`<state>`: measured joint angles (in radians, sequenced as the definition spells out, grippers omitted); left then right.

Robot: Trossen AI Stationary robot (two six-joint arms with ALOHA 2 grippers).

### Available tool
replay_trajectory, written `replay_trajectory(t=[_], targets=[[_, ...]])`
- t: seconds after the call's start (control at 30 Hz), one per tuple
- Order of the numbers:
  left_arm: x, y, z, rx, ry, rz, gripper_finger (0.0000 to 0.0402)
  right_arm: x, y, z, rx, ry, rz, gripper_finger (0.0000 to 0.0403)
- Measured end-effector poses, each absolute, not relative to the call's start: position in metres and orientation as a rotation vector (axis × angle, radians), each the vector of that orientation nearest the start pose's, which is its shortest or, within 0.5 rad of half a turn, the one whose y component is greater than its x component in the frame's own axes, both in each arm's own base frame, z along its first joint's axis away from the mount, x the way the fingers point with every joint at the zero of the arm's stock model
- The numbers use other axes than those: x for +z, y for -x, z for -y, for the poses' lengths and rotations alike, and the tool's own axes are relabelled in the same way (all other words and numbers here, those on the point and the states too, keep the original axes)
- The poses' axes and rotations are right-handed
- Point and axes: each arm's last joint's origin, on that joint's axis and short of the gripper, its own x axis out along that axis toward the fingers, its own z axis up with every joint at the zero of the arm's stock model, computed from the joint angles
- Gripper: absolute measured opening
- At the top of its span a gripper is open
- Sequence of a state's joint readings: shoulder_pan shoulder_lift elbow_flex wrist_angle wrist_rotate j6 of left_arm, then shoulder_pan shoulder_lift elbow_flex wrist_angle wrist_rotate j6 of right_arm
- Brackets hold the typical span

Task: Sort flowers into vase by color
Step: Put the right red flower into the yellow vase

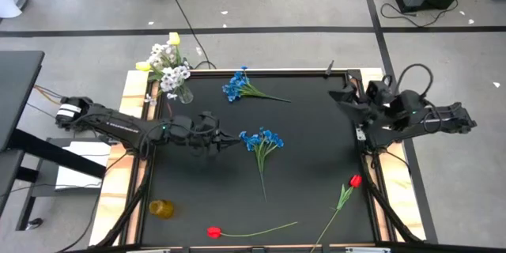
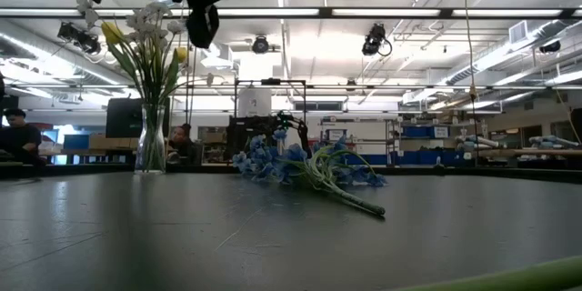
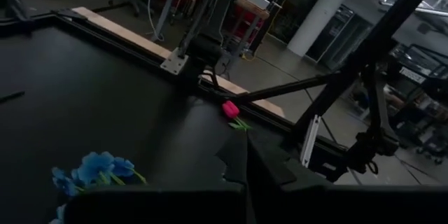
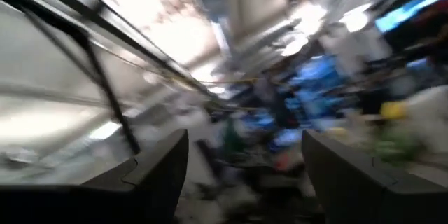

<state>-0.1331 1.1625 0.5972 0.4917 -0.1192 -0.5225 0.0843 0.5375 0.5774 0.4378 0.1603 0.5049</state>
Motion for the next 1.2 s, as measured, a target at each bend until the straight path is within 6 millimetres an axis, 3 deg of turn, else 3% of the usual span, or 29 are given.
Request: replay_trajectory(t=[0.17, 0.37, 0.47, 0.63, 0.8, 1.03, 1.2], targets=[[0.261, -0.247, 0.041, -0.005, 0.493, -0.053, 0.0005, 0.351, -0.127, -0.008, 0.119, -0.705, 0.455, 0.0286], [0.268, -0.247, 0.044, -0.018, 0.478, -0.033, 0.0005, 0.317, -0.173, -0.028, 0.123, -0.859, 0.148, 0.0286], [0.277, -0.240, 0.042, -0.049, 0.486, -0.025, 0.0005, 0.300, -0.199, -0.040, 0.075, -0.895, 0.095, 0.0286], [0.294, -0.210, 0.036, -0.040, 0.529, -0.052, 0.0005, 0.278, -0.234, -0.055, 0.062, -1.022, 0.111, 0.0286], [0.303, -0.178, 0.033, -0.049, 0.514, -0.087, 0.0005, 0.240, -0.261, -0.069, -0.016, -1.313, -0.005, 0.0285], [0.306, -0.168, 0.036, -0.075, 0.502, -0.090, 0.0005, 0.187, -0.277, -0.116, -0.246, -1.625, -0.381, 0.0262], [0.300, -0.170, 0.041, -0.087, 0.471, -0.147, 0.0005, 0.180, -0.279, -0.149, -0.306, -1.743, -0.493, 0.0237]])
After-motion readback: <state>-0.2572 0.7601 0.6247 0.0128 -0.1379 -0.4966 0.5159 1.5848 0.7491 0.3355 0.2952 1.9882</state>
